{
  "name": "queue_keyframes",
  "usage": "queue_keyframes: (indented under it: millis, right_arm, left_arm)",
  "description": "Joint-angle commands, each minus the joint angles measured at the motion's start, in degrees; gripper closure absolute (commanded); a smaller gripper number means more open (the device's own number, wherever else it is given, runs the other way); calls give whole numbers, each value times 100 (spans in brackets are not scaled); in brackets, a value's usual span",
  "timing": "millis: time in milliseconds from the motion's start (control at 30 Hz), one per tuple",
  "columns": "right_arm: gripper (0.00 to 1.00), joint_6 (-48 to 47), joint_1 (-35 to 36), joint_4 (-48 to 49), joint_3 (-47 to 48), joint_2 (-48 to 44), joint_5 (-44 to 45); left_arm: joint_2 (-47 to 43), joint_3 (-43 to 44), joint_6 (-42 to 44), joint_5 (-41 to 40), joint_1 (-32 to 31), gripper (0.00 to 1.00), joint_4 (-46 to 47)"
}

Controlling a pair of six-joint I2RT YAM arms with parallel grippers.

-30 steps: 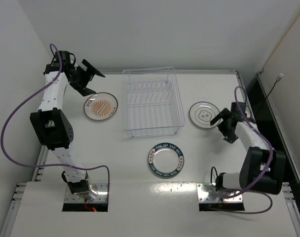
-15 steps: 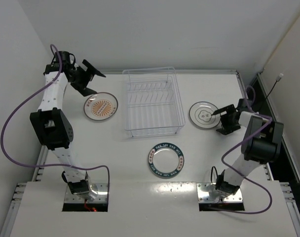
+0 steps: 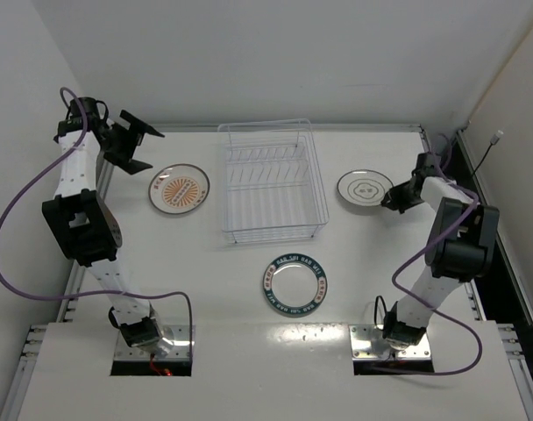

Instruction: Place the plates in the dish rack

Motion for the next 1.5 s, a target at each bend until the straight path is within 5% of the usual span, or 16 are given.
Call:
queue_keyframes:
  millis: [0,367,967,1467]
  right_arm:
    - [100,-290,163,-248,740,-589,700]
    - [100,-801,814,-757,2104,-651,841]
    - [100,-783,814,-415,92,-1143,622]
    - [97,-836,806,-142,-287,95,-99]
  left_arm:
    - [40,190,-39,115,11,0,57]
    - [199,190,-92,220,11,0,57]
    - [251,190,-92,220,11,0,4]
    - [199,-38,-145,326,11,0,4]
